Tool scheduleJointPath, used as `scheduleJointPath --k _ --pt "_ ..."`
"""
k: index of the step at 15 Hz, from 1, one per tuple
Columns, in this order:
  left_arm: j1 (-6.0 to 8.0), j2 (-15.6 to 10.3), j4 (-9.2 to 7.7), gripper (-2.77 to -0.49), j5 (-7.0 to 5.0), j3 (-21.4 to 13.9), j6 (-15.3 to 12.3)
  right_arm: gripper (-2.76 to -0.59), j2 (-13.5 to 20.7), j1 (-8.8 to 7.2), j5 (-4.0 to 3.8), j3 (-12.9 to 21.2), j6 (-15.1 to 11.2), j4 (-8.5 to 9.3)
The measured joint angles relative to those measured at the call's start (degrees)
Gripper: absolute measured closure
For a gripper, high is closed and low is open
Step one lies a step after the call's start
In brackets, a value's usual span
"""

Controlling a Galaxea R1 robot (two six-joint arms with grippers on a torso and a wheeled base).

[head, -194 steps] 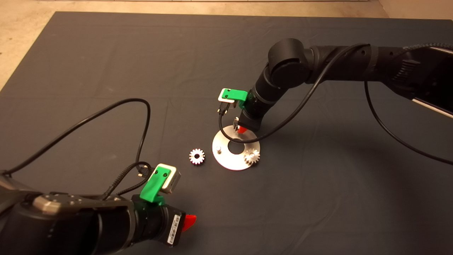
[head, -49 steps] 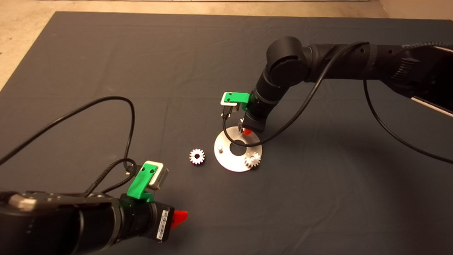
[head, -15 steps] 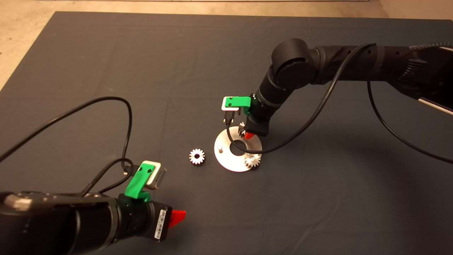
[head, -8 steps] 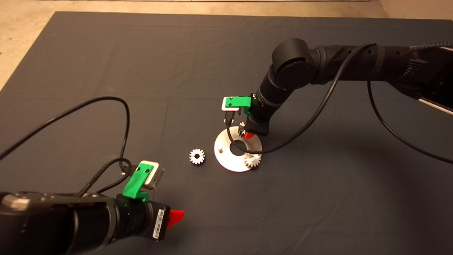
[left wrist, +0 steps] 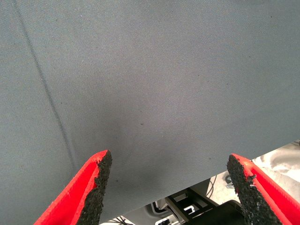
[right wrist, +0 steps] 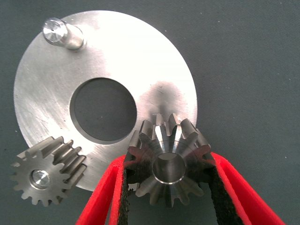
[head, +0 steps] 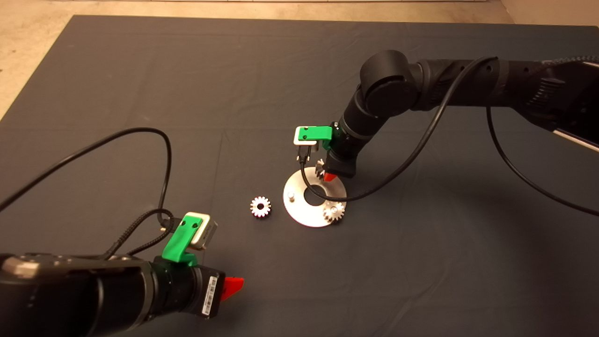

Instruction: Install three planetary gears onto the carrier pins

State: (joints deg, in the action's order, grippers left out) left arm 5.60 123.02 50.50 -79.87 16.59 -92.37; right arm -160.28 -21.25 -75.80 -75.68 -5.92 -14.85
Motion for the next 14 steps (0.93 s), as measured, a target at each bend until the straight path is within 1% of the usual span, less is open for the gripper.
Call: scheduleJointPath --k 3,10,12,14 --pt "0.00 0.0 0.00 -1.75 0.00 0.0 0.0 -1.01 0.0 0.00 0.00 -0.5 0.5 -0.17" --pt "0.00 0.0 0.01 -1.75 0.00 0.0 0.0 -1.01 0.2 0.11 0.12 -0.6 0.5 -0.22" --pt "0.00 -0.2 0.02 -1.75 0.02 0.0 0.0 -1.01 0.4 0.15 0.50 -0.6 0.5 -0.24" --pt "0.02 -0.7 0.02 -1.75 0.92 0.0 0.0 -1.01 0.5 0.30 0.78 -0.5 0.5 -0.25"
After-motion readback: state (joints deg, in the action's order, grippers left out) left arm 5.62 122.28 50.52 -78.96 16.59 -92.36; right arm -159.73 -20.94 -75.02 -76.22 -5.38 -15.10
